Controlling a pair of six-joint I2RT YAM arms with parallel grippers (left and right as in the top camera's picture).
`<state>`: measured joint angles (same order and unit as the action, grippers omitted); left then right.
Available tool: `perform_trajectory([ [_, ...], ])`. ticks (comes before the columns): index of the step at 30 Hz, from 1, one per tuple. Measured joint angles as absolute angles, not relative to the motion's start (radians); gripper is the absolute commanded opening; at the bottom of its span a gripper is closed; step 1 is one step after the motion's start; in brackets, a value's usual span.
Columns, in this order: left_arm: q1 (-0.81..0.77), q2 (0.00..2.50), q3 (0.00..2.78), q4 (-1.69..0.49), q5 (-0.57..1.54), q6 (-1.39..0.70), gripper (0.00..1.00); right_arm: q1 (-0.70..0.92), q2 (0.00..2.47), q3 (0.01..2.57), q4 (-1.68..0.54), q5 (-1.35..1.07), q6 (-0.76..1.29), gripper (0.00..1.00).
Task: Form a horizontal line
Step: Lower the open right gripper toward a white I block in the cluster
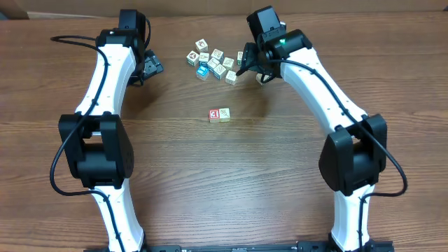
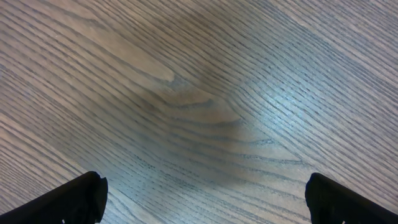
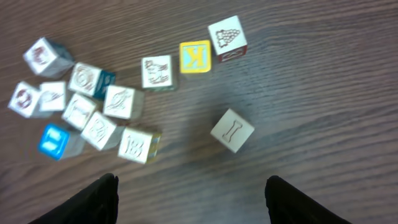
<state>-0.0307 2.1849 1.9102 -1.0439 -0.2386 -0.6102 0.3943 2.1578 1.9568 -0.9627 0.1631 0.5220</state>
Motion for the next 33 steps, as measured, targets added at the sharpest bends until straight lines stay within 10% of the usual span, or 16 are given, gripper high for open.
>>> perform_trajectory([
  [6, -0.031, 2.185, 1.910, -1.044, -0.238, -0.610, 1.00, 0.385, 2.202, 1.956, -0.949, 0.208, 0.616, 1.00],
  [11, -0.031, 2.185, 1.910, -1.044, -0.239, -0.610, 1.00, 0.367, 2.269, 1.956, -0.904, 0.226, 0.682, 1.00],
  [17, -0.031, 2.185, 1.910, -1.044, -0.239, -0.610, 1.00, 0.363, 2.346, 1.951, -0.891, 0.229, 0.729, 0.75],
  [33, -0.031, 2.185, 1.910, -1.044, -0.239, -0.610, 1.00, 0.363, 2.350, 1.946, -0.881, 0.233, 0.801, 0.67],
])
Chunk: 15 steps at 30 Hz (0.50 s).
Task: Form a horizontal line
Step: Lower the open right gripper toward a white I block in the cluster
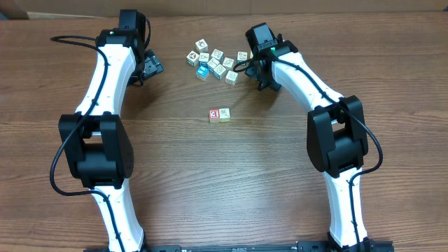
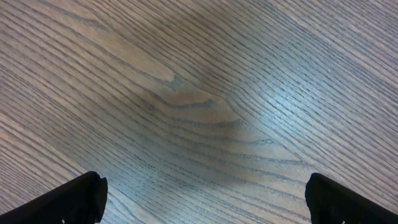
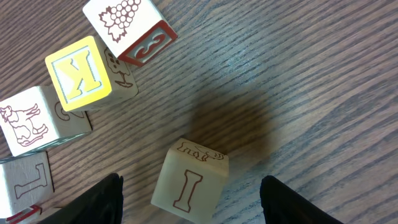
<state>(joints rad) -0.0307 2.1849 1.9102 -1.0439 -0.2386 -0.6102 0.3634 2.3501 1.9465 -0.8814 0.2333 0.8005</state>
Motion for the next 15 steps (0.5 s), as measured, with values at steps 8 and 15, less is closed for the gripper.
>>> perform_trajectory([
  [8, -0.031, 2.185, 1.910, -1.044, -0.238, -0.610, 1.00, 0.363, 2.360, 1.946, -0.868, 0.236, 0.809, 0.52],
  [15, -0.031, 2.185, 1.910, -1.044, -0.239, -0.610, 1.00, 0.363, 2.366, 1.946, -0.875, 0.236, 0.811, 0.53],
])
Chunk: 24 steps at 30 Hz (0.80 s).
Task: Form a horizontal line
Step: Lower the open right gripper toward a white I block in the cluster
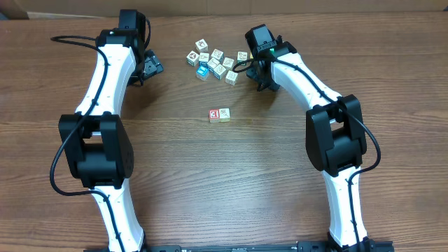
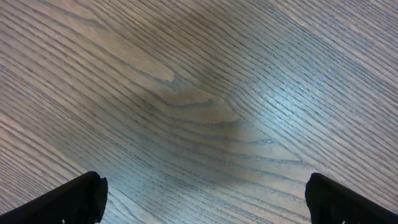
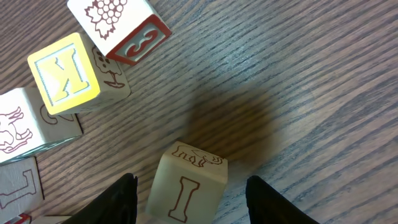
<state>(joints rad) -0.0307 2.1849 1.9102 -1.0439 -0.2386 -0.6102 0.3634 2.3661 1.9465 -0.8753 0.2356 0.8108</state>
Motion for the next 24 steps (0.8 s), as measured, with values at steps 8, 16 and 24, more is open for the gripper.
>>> perform_trajectory([
  [8, -0.031, 2.185, 1.910, -1.044, -0.239, -0.610, 1.00, 0.363, 2.366, 1.946, -0.876, 0.236, 0.811, 0.40],
  [16, -0.031, 2.185, 1.910, -1.044, -0.239, -0.610, 1.00, 0.363, 2.366, 1.946, -0.878, 0.234, 0.792, 0.34],
  [24, -0.031, 2.185, 1.910, -1.044, -0.239, -0.610, 1.00, 0.363, 2.367, 1.946, -0.934, 0.213, 0.653, 0.34],
])
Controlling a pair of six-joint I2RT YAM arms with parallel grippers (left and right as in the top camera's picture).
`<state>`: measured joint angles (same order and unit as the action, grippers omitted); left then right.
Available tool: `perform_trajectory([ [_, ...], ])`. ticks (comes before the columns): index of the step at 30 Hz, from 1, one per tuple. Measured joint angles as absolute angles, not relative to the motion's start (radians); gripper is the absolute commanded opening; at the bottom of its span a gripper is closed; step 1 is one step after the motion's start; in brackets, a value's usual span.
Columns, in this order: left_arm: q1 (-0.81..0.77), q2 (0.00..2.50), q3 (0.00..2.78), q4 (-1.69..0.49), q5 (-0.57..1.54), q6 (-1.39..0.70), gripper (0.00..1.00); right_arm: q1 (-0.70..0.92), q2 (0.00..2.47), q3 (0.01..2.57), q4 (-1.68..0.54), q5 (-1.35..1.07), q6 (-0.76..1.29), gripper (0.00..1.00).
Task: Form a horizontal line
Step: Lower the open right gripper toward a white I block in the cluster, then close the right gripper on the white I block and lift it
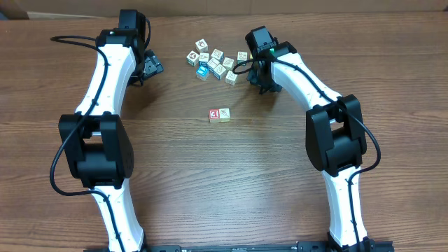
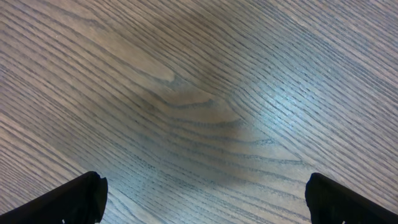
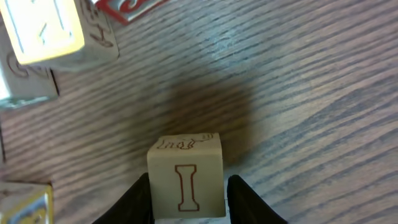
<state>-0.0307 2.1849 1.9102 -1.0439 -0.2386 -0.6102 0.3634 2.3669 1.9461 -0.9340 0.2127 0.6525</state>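
Note:
Two blocks sit side by side mid-table: a red one (image 1: 213, 115) and a pale one (image 1: 224, 113). The loose pile of wooden blocks (image 1: 213, 61) lies at the back. My right gripper (image 3: 186, 200) is down on the table to the right of the pile, its fingers pressed against both sides of a cream block with a red letter I (image 3: 185, 180). In the overhead view the right gripper (image 1: 263, 82) hides that block. My left gripper (image 2: 205, 199) stands open over bare wood, far left of the pile (image 1: 147, 66).
A yellow-faced block (image 3: 43, 28) and a red-edged block (image 3: 127, 7) lie just beyond the I block, a short gap away. The table's back edge (image 1: 315, 12) runs close behind the pile.
My right gripper has come down lower and its fingers have closed in from either side of the I block onto it. The block now sits square between them. The left arm has not moved.
My right gripper hung open high over the pile with the I block lying apart to its right. Then it was low over that block, open and straddling it, then narrower. Now it is shut on the block. The two-block row and left arm stayed unchanged.

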Motion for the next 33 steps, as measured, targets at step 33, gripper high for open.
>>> perform_trajectory([
  [33, -0.031, 2.185, 1.910, -1.044, -0.239, -0.610, 1.00, 0.363, 2.367, 1.946, -0.879, 0.198, 0.492, 0.35],
])
